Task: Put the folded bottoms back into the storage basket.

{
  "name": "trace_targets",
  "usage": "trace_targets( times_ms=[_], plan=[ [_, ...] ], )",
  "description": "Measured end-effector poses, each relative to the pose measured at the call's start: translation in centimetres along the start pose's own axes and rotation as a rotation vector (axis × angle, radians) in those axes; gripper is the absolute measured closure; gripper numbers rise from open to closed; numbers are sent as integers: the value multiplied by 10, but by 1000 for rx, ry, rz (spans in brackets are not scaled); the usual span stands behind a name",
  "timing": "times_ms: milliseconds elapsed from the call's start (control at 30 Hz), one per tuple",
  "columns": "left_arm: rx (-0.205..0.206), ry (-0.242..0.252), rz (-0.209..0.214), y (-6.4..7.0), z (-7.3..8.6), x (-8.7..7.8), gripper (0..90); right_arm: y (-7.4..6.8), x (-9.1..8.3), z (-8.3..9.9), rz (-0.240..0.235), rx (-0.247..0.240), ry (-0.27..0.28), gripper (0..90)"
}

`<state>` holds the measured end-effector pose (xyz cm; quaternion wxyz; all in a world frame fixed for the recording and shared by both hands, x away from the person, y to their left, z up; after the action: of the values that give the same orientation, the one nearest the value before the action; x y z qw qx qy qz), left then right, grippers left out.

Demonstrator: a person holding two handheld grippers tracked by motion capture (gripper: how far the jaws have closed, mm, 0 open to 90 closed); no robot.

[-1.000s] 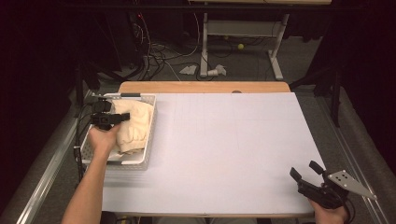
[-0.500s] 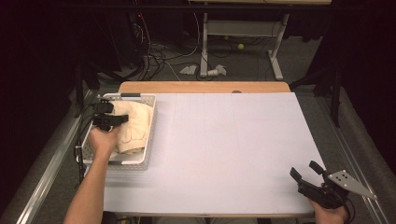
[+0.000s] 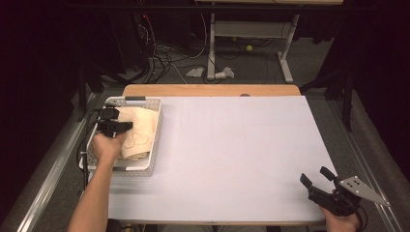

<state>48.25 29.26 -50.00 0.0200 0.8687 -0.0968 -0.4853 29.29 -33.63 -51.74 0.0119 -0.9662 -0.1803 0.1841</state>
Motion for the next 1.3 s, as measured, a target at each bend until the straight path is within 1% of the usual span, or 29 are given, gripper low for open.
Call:
trace_targets(
  times_ms=[67, 133, 167, 233, 333, 433, 467, 633, 733, 1000, 1067, 1167, 1300],
  plan=[
    [-11, -10, -12, -1, 0, 1, 517, 0, 0, 0, 0, 1, 0, 209],
    [-17, -11, -16, -1, 0, 1, 467, 0, 0, 0, 0, 0, 0, 209],
    [-21, -10, -23, -2, 0, 0, 467, 0, 0, 0, -1, 0, 0, 209],
    [-31, -6, -24, -2, -1, -1, 415, 0, 0, 0, 0, -1, 0, 209],
    [-38, -2, -24, -3, -1, -3, 377, 0, 0, 0, 0, -2, 1, 209],
    [-42, 12, -29, -3, -1, -6, 365, 0, 0, 0, 0, -2, 1, 209],
    [-44, 15, -31, -4, -1, -7, 349, 0, 0, 0, 0, -2, 1, 209],
    [-45, 39, -32, -6, -1, -14, 346, 0, 0, 0, 0, -3, -1, 209],
    [-43, 47, -31, -6, -1, -16, 346, 0, 0, 0, 0, -4, 1, 209],
    [-37, 89, -24, -4, -1, -26, 345, -1, 0, 0, -1, -5, 1, 208],
    [-35, 108, -25, -3, -2, -29, 326, -1, 0, 0, -3, -6, 2, 209],
    [-26, 138, -15, -1, -3, -34, 325, -1, 0, 0, -4, -5, 2, 209],
    [-12, 153, -13, 4, -4, -37, 325, -1, 0, 0, -4, -5, 2, 209]
  ],
)
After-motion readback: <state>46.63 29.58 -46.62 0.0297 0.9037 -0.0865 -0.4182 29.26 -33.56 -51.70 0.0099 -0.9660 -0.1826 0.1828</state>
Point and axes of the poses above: each handheld gripper's, and its own axes: x roughly forward along the jaws, z roughly out of its underside, y roughly to its right, the point moved 4 cm from there along x, roughly forward along the jaws, and after that the axes turned 3 degrees about -y, right-handed, at the moved point
